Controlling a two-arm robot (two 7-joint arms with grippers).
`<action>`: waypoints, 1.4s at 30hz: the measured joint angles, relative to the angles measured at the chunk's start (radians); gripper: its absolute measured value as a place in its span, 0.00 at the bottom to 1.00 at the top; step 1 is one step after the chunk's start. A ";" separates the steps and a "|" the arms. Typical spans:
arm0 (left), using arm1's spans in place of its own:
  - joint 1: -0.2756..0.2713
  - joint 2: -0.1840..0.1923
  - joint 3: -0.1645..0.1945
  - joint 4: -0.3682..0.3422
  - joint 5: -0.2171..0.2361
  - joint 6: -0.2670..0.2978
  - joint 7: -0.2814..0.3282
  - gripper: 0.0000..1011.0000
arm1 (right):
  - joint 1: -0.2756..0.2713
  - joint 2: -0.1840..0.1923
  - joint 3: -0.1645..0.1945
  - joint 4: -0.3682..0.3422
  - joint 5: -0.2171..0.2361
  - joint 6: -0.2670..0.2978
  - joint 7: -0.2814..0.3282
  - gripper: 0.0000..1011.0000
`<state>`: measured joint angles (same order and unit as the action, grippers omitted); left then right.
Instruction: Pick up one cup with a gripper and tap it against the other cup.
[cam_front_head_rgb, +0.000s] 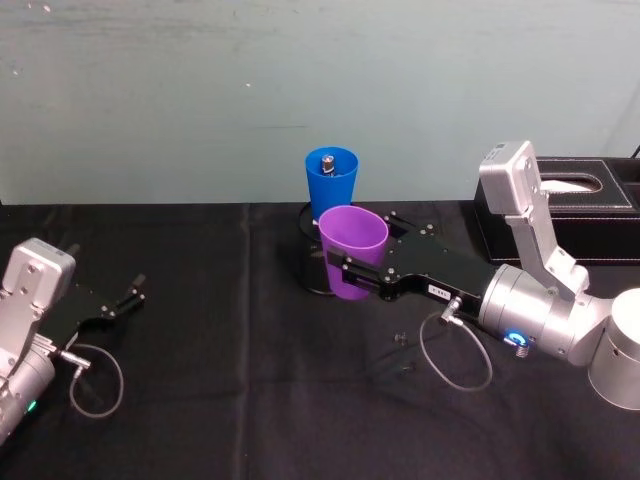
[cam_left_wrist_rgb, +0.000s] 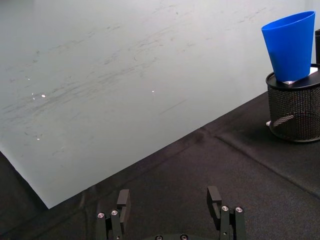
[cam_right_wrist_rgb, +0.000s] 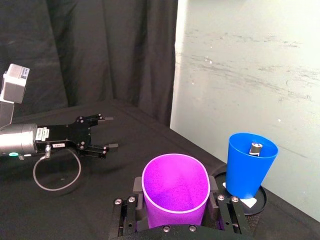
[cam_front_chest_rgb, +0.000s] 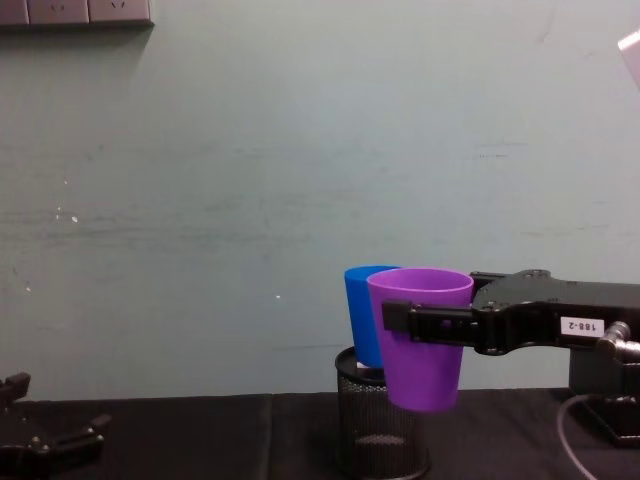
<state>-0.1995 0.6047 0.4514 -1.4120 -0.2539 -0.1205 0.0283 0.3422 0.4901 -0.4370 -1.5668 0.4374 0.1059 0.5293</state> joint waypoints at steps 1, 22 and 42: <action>0.000 0.000 0.000 0.000 0.000 0.000 0.000 0.99 | 0.000 0.000 0.000 0.000 0.000 0.000 0.000 0.72; 0.000 0.000 0.000 0.000 0.000 0.000 0.000 0.99 | -0.001 0.000 0.000 0.000 0.000 -0.001 0.002 0.71; 0.000 0.000 0.000 0.000 0.000 0.000 0.000 0.99 | -0.001 0.000 0.000 0.000 0.000 -0.001 0.001 0.71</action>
<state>-0.1995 0.6047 0.4514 -1.4120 -0.2539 -0.1205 0.0283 0.3413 0.4901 -0.4367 -1.5668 0.4376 0.1045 0.5308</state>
